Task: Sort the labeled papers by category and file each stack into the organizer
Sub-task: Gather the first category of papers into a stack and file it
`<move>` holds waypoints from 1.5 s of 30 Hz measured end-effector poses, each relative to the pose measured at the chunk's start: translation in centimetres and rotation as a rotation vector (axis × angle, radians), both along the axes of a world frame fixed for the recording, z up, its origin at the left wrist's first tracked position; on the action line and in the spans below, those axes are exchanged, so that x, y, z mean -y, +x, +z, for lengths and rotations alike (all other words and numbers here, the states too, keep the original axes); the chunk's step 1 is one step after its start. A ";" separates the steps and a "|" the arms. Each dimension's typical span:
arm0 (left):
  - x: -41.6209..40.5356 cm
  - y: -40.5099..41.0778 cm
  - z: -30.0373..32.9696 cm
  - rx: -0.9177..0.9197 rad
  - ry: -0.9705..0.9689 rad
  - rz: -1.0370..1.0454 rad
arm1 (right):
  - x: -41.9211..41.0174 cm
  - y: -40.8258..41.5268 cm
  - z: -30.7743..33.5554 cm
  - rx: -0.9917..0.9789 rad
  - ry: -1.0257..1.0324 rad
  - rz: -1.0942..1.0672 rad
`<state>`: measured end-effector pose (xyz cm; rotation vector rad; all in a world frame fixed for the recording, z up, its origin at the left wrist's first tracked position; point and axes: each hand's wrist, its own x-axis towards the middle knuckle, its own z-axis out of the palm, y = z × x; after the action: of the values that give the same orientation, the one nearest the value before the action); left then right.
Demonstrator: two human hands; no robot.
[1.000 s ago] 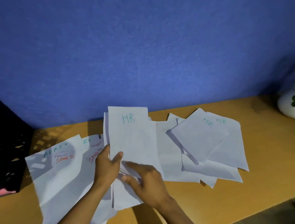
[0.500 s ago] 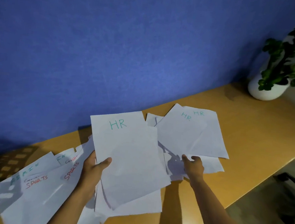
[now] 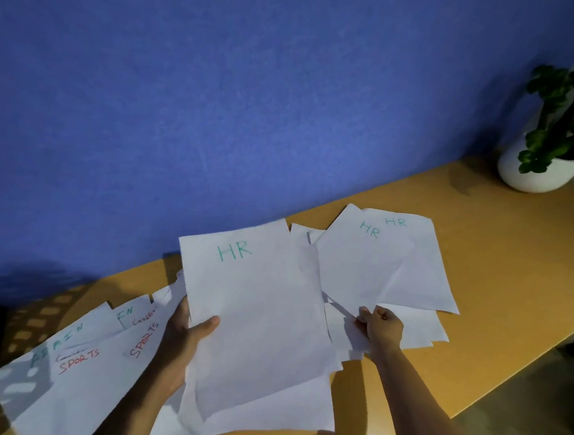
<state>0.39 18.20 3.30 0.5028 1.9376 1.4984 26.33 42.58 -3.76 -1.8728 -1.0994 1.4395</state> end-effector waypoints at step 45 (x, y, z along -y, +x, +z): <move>-0.9 2.7 -3.8 -0.083 -0.265 0.024 | -3.8 1.1 1.0 1.102 0.445 0.645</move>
<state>3.12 19.10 -0.49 0.4302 2.1735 1.2258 27.45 46.42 -2.75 -2.0212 -2.4425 0.1826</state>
